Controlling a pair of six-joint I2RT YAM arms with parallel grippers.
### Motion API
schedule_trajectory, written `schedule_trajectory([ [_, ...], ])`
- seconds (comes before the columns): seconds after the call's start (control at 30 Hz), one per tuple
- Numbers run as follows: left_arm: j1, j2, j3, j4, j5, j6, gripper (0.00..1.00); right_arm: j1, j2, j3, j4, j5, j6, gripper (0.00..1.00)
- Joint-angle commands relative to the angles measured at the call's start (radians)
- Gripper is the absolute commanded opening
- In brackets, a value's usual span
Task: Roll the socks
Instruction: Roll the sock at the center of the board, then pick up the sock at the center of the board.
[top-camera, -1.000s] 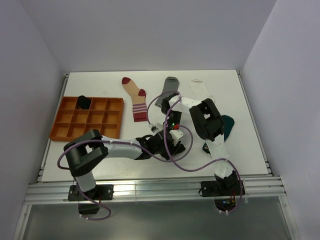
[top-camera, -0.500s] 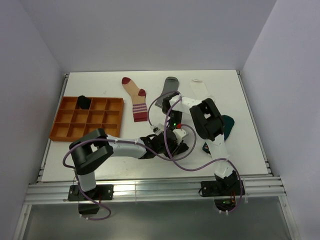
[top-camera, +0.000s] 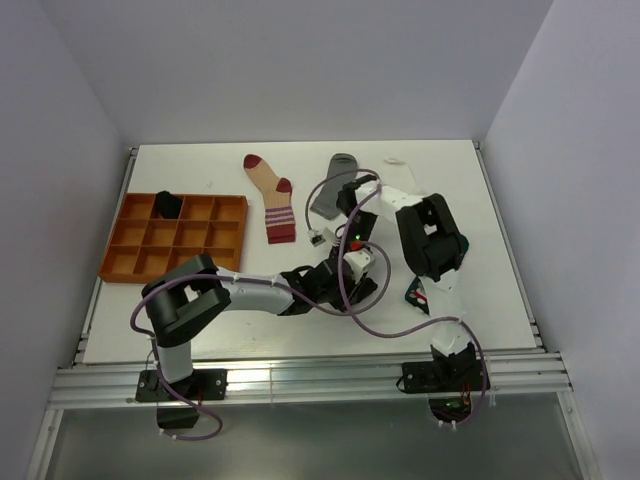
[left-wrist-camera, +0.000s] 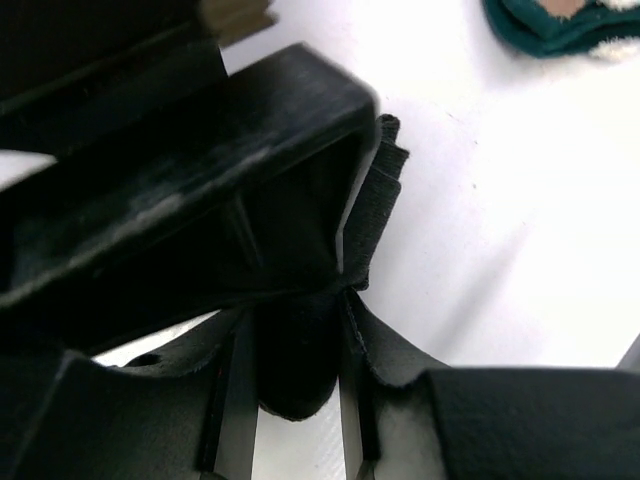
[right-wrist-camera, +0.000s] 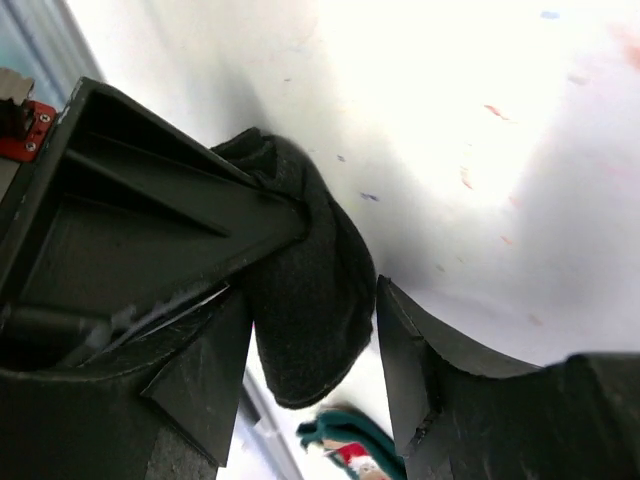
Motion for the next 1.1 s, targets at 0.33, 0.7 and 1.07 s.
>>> schedule_trajectory([
  [0.33,0.084,-0.012,-0.07,-0.014,0.081,-0.06,0.0,-0.148,-0.291,0.026,0.212,-0.205,0.236,0.6],
  [0.7,0.251,-0.182,-0.072,-0.049,0.087,-0.14,0.0,-0.33,-0.343,0.178,0.226,-0.227,0.36,0.59],
  [1.07,0.516,-0.454,-0.001,-0.33,-0.322,-0.232,0.0,-0.372,-0.326,0.241,0.228,-0.23,0.383,0.59],
])
